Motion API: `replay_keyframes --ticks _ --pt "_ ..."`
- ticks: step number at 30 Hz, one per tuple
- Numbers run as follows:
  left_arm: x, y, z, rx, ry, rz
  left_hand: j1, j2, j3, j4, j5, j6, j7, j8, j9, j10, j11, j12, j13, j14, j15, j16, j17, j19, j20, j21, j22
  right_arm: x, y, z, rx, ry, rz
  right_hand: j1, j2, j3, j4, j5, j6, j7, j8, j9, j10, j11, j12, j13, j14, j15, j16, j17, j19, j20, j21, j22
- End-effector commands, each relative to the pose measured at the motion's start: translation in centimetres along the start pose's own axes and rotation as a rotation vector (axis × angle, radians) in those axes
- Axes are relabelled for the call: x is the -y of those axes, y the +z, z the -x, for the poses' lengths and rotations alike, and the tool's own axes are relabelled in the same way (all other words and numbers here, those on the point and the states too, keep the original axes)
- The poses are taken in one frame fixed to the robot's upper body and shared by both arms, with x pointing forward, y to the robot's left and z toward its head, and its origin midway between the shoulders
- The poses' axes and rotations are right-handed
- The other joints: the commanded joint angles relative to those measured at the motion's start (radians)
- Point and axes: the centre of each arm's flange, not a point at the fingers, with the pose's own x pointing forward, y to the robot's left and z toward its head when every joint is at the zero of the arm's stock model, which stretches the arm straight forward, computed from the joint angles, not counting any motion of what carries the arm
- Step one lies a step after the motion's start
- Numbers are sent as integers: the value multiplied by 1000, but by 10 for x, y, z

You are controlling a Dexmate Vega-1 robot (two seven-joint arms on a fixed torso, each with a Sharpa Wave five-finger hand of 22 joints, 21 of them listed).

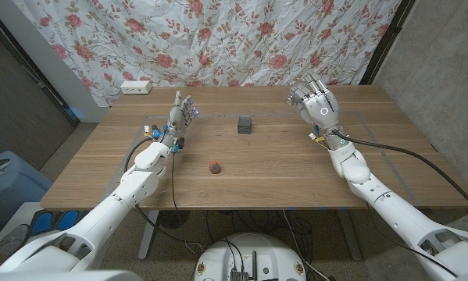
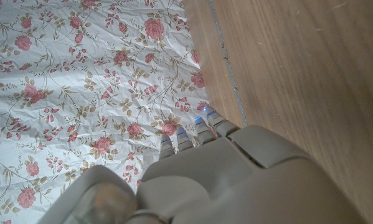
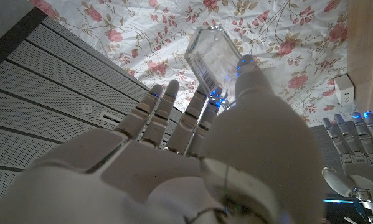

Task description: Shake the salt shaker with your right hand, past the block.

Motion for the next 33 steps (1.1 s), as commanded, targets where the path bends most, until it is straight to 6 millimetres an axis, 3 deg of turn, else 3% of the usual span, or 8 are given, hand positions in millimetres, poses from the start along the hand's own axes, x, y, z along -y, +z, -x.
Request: replay_keyframes --ticks 1,33 --pt "0 0 0 0 0 0 0 101 0 8 4 3 -8 4 6 -1 -10 4 4 1 -106 5 6 5 -24 4 5 4 13 9 43 5 -43 24 25 -6 -2 -5 -4 -3 6 5 -4 4 5 0 -9 -154 5 4 -4 -15 1 5" --pt "0 0 0 0 0 0 0 101 0 8 4 3 -8 4 6 -2 -9 3 4 1 -106 5 6 5 -24 5 5 19 51 37 158 27 -173 27 34 -11 -1 -9 -5 -3 14 9 -13 4 6 2 -10 -153 9 8 -5 -14 2 5"
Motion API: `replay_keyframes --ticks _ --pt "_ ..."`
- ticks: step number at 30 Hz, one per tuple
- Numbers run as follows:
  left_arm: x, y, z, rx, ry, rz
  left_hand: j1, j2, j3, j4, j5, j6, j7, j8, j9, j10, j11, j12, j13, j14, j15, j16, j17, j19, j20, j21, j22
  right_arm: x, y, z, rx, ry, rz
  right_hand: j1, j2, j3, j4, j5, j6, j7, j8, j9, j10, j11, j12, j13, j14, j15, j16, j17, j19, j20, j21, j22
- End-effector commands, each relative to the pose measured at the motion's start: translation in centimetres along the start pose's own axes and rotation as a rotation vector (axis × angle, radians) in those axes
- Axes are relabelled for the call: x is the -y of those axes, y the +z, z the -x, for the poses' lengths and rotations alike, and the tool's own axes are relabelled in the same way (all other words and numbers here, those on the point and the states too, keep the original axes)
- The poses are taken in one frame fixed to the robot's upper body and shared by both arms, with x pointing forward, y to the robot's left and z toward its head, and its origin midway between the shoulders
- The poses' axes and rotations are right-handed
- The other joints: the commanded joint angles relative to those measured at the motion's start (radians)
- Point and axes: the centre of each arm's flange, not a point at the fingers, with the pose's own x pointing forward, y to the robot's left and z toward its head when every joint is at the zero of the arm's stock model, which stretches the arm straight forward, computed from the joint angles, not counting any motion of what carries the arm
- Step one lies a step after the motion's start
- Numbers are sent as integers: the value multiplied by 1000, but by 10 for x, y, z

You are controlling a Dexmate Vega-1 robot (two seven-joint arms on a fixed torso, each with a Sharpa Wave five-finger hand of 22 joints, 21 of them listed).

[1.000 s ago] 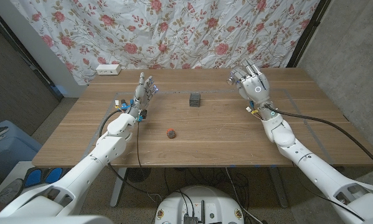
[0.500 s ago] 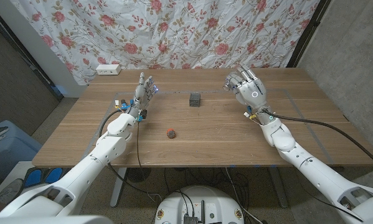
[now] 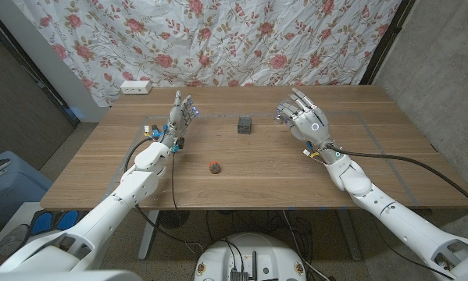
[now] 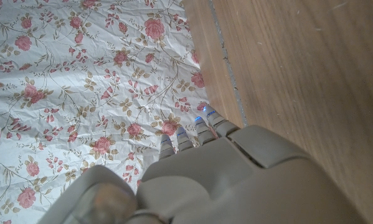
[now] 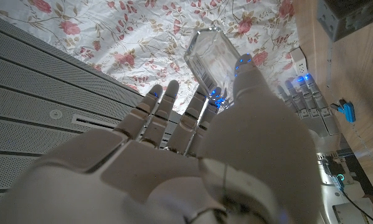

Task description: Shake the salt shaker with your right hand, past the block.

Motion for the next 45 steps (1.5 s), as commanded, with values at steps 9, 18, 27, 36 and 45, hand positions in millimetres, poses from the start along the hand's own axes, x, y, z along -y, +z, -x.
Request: replay_keyframes --ticks 9,18,27,36,45 --pt "0 0 0 0 0 0 0 101 0 8 4 4 -6 5 6 0 -10 4 4 2 -105 5 6 5 -24 5 5 -1 11 3 21 7 -61 13 25 -3 0 1 1 -1 13 6 -5 -1 7 4 1 -153 6 4 -4 -16 3 5" --pt "0 0 0 0 0 0 0 101 0 8 4 5 -8 5 6 -1 -11 4 4 1 -106 5 6 5 -24 5 5 -4 1 -4 -4 1 -39 13 28 -5 1 0 1 -1 15 7 -6 -1 7 4 1 -153 7 6 -3 -17 4 5" --pt "0 0 0 0 0 0 0 101 0 8 4 4 -7 4 6 0 -10 4 4 2 -106 5 6 5 -24 4 5 -9 -13 -11 -45 -1 -7 14 29 -6 0 -1 0 -1 16 8 -7 -1 8 5 1 -153 7 6 -2 -18 4 5" --pt "0 0 0 0 0 0 0 101 0 8 4 5 -8 5 6 -1 -11 4 4 1 -105 5 6 5 -23 4 5 -11 -23 -17 -76 -6 24 13 31 -7 1 -2 -2 -1 18 8 -7 -1 9 5 2 -152 8 6 -1 -19 5 5" --pt "0 0 0 0 0 0 0 101 0 7 4 2 -8 4 6 0 -10 4 4 1 -106 5 6 5 -24 4 5 -12 -31 -18 -101 -6 45 10 35 -8 3 -3 -3 -1 20 9 -7 -1 10 6 6 -150 8 5 3 -20 6 5"
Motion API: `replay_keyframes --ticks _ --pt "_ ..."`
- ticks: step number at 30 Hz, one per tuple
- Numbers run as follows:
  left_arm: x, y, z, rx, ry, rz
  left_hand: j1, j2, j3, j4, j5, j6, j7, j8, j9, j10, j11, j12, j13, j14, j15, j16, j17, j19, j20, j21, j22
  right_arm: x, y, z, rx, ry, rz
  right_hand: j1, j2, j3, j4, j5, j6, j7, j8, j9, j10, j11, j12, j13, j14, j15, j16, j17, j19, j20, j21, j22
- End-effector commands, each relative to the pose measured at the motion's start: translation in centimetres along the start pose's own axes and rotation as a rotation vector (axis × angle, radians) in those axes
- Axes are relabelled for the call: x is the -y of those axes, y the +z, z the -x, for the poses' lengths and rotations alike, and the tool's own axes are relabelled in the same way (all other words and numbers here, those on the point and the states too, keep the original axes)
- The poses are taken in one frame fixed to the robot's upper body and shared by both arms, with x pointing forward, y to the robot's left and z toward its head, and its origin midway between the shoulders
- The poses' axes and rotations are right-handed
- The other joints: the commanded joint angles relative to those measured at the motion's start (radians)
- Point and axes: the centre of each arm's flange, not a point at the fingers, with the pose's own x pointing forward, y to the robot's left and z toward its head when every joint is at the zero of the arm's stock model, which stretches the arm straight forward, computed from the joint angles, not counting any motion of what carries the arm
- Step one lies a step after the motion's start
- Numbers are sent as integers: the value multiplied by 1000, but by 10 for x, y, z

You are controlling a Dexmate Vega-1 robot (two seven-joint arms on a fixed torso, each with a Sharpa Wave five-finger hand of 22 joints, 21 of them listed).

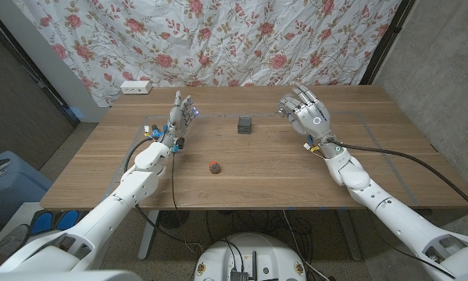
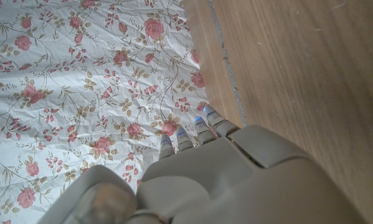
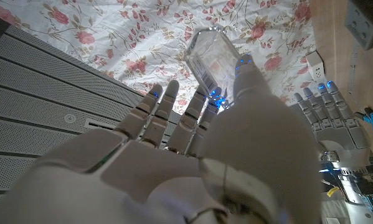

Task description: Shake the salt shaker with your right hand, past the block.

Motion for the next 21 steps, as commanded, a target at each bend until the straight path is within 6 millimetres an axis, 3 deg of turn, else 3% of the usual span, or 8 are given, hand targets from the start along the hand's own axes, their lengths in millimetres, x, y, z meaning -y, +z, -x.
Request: replay_keyframes --ticks 1,21 --pt "0 0 0 0 0 0 0 101 0 7 4 2 -8 4 6 0 -11 4 4 1 -106 5 6 5 -24 4 5 -2 -12 -5 -39 -4 32 14 30 -3 1 0 -3 -1 6 5 -5 -3 6 3 6 -150 3 3 3 -20 6 5" --pt "0 0 0 0 0 0 0 101 0 7 4 3 -9 4 6 -1 -11 4 4 2 -106 5 6 5 -24 4 5 0 -29 -8 -101 -14 82 12 34 -5 1 -1 -5 -1 10 7 -6 -3 7 3 7 -152 1 1 4 -21 7 5"
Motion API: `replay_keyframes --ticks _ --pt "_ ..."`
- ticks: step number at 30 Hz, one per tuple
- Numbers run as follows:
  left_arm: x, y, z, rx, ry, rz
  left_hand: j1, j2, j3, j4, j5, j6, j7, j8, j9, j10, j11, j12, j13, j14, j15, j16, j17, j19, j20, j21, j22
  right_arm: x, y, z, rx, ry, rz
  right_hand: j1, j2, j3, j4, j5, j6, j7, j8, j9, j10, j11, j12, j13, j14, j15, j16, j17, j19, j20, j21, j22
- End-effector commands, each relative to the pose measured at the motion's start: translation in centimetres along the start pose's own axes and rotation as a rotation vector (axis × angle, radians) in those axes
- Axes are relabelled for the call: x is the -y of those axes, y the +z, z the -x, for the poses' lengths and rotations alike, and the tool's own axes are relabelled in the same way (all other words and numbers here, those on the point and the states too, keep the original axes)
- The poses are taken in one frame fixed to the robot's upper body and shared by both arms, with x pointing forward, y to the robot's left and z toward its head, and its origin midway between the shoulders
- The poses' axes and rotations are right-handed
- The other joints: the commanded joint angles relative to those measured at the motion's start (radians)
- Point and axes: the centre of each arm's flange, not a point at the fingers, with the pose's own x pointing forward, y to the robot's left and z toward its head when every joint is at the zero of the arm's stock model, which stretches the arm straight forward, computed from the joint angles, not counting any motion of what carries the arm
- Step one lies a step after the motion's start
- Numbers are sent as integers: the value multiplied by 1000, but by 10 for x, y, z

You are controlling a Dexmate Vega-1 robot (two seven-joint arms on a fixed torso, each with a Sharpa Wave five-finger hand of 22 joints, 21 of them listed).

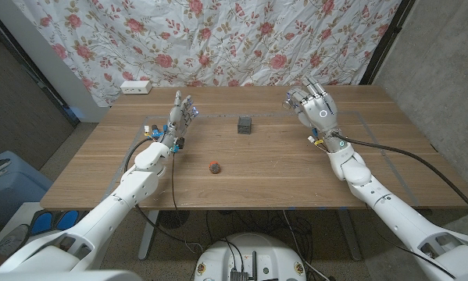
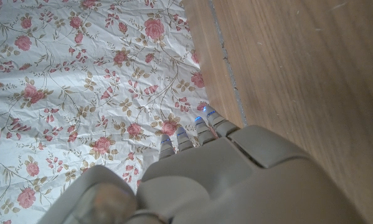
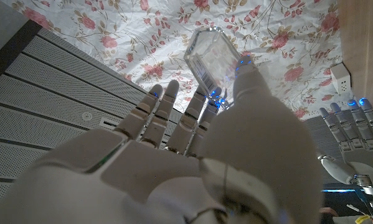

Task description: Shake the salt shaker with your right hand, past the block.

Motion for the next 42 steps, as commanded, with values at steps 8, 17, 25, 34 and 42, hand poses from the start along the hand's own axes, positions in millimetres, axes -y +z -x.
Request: replay_keyframes --ticks 8,17,25,34,42 --pt "0 0 0 0 0 0 0 101 0 7 4 3 -8 4 6 -1 -11 4 4 2 -106 5 6 5 -24 5 5 0 -2 2 -14 2 8 18 28 -6 1 2 -3 -3 7 7 1 1 7 3 8 -151 1 2 4 -21 7 5" --pt "0 0 0 0 0 0 0 101 0 8 4 3 -8 4 6 0 -10 4 4 1 -105 5 6 5 -24 4 5 1 9 4 11 4 -24 23 28 -5 -2 1 -6 -3 8 7 -2 1 6 3 9 -155 0 1 4 -21 6 5" --pt "0 0 0 0 0 0 0 101 0 8 4 3 -8 4 6 -1 -12 4 4 1 -106 5 6 5 -24 4 5 2 17 7 29 9 -55 26 29 -5 -4 1 -6 -3 9 7 -2 1 7 4 10 -156 0 1 4 -20 6 5" --pt "0 0 0 0 0 0 0 101 0 8 4 3 -7 4 6 -1 -9 4 4 1 -106 5 6 5 -24 5 5 5 24 12 56 10 -88 27 30 -6 -5 1 -5 -3 11 7 -1 1 8 5 12 -155 2 1 3 -20 6 5" --pt "0 0 0 0 0 0 0 101 0 8 4 3 -8 4 6 -1 -9 4 4 2 -105 5 6 5 -24 4 5 9 32 19 76 15 -118 28 33 -7 -5 0 -4 -3 13 8 -3 1 8 5 12 -155 4 3 2 -22 6 5"
